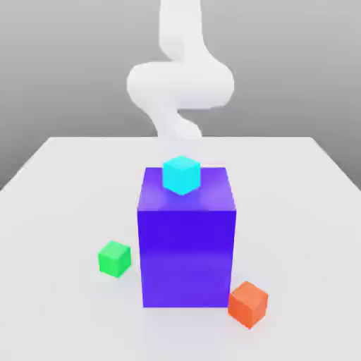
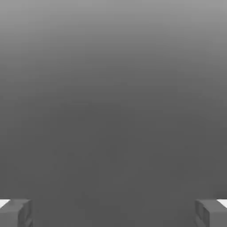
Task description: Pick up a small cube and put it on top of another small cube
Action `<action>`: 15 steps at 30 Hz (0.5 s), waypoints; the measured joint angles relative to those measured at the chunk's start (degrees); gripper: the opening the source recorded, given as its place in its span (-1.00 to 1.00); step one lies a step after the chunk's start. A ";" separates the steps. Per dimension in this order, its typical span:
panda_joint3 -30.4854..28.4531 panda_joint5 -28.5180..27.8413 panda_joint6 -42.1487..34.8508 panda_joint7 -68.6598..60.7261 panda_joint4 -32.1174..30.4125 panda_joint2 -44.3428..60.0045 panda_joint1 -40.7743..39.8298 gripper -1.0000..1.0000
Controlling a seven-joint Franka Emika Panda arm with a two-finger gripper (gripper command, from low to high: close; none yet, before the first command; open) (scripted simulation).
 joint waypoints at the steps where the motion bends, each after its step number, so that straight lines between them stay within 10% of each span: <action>1: -0.06 -0.29 0.38 0.93 0.52 2.26 -0.84 0.00; 15: -3.54 -2.64 5.15 11.88 7.32 31.51 -9.60 0.00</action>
